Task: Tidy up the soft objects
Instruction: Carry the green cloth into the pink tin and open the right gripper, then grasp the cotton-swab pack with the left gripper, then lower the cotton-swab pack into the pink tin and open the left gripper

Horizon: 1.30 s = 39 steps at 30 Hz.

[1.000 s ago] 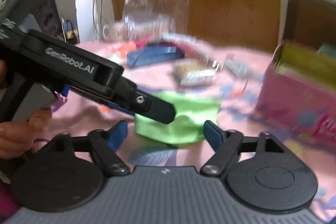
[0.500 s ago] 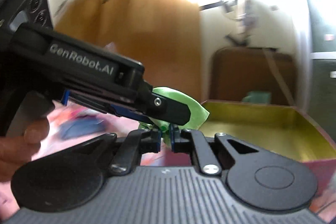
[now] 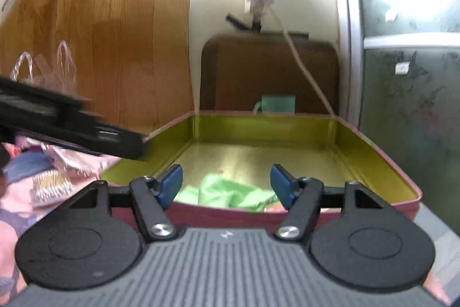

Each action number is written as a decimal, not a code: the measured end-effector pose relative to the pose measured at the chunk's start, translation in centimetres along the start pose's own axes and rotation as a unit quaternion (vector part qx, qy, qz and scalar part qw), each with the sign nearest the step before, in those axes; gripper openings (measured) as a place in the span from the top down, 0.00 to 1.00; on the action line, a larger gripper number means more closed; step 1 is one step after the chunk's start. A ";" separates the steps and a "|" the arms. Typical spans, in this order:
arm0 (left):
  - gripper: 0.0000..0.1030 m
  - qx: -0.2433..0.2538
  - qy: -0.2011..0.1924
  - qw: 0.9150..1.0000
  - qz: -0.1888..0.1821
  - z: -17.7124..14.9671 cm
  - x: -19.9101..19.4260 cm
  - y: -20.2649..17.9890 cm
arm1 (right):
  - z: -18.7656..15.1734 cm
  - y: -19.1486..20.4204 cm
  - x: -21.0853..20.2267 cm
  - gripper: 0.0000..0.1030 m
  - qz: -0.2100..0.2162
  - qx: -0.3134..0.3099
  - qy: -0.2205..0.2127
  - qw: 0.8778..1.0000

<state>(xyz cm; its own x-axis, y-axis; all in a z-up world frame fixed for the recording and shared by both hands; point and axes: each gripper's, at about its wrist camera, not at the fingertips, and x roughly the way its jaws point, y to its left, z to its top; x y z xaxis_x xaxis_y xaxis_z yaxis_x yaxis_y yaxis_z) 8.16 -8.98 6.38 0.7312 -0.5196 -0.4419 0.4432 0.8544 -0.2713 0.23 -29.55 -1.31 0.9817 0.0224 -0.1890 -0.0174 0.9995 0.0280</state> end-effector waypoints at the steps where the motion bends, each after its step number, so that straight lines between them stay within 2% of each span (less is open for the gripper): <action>1: 0.18 -0.020 -0.007 1.000 0.013 -0.3 -1.2 1.5 | 0.2 0.1 -0.4 0.32 0.002 0.001 -0.012 1.000; 4: 0.21 -0.066 -0.011 0.995 0.079 -2.0 -4.7 6.2 | 1.3 1.3 -1.2 0.34 0.039 0.011 -0.040 0.998; 7: 0.21 -0.113 -0.001 0.986 0.126 -4.2 -7.2 10.5 | 1.7 4.5 -1.8 0.34 0.125 -0.011 -0.042 0.991; 10: 0.22 -0.150 0.009 0.978 0.147 -6.3 -8.7 13.4 | 1.2 8.8 -1.1 0.34 0.204 -0.044 -0.005 0.978; 13: 0.22 -0.152 0.004 0.976 0.157 -8.1 -9.1 14.9 | 0.2 13.1 1.3 0.29 0.234 -0.086 0.062 0.966; 14: 0.22 -0.147 -0.007 0.977 0.153 -8.6 -9.5 15.1 | 0.1 14.1 2.3 0.23 0.230 -0.102 0.075 0.965; 16: 0.22 -0.156 -0.011 0.977 0.144 -8.5 -9.5 15.4 | 0.0 16.1 4.1 0.18 0.223 -0.124 0.097 0.962; 21: 0.22 -0.152 -0.011 0.979 0.135 -8.3 -9.3 14.7 | 0.9 17.7 9.2 0.16 0.217 -0.140 0.141 0.956; 22: 0.22 -0.152 -0.011 0.979 0.132 -8.3 -9.4 14.7 | 0.8 17.9 10.0 0.22 0.209 -0.147 0.145 0.956; 24: 0.22 -0.157 -0.011 0.980 0.123 -8.3 -9.4 14.8 | 0.3 17.9 10.7 0.39 0.224 -0.146 0.183 0.946; 28: 0.22 -0.163 0.001 0.982 0.094 -8.3 -9.3 14.8 | -0.1 16.9 8.5 0.45 0.239 -0.109 0.190 0.946; 32: 0.24 -0.176 0.035 0.984 0.015 -8.5 -8.7 12.6 | -0.9 15.8 4.6 0.46 0.252 -0.082 0.191 0.945; 33: 0.25 -0.175 0.048 0.983 0.005 -8.6 -8.3 11.9 | -1.3 15.5 3.4 0.46 0.252 -0.080 0.186 0.946; 35: 0.34 -0.157 0.057 0.986 0.006 -8.6 -7.8 10.4 | -1.9 14.9 1.8 0.48 0.263 -0.066 0.184 0.945; 36: 0.45 -0.160 0.071 0.984 -0.011 -8.6 -7.3 9.9 | -2.0 14.7 1.3 0.48 0.271 -0.057 0.182 0.944; 37: 0.50 -0.172 0.076 0.982 -0.030 -8.6 -7.0 9.7 | -2.1 14.5 0.5 0.49 0.275 -0.052 0.174 0.944; 38: 0.54 -0.185 0.076 0.979 -0.043 -8.6 -6.9 9.4 | -2.0 14.5 -0.3 0.49 0.271 -0.057 0.157 0.948; 39: 0.56 -0.184 0.076 0.979 -0.038 -8.2 -6.7 8.9 | -1.8 14.7 -0.9 0.50 0.265 -0.064 0.139 0.952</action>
<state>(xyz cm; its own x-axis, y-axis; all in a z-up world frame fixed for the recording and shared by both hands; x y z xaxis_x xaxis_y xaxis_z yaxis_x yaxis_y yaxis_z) 2.92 2.08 -0.11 0.6049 -0.6003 -0.5232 0.2559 0.7688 -0.5861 -1.29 -14.84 -2.53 0.7409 0.5122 -0.4344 -0.5365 0.8405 0.0758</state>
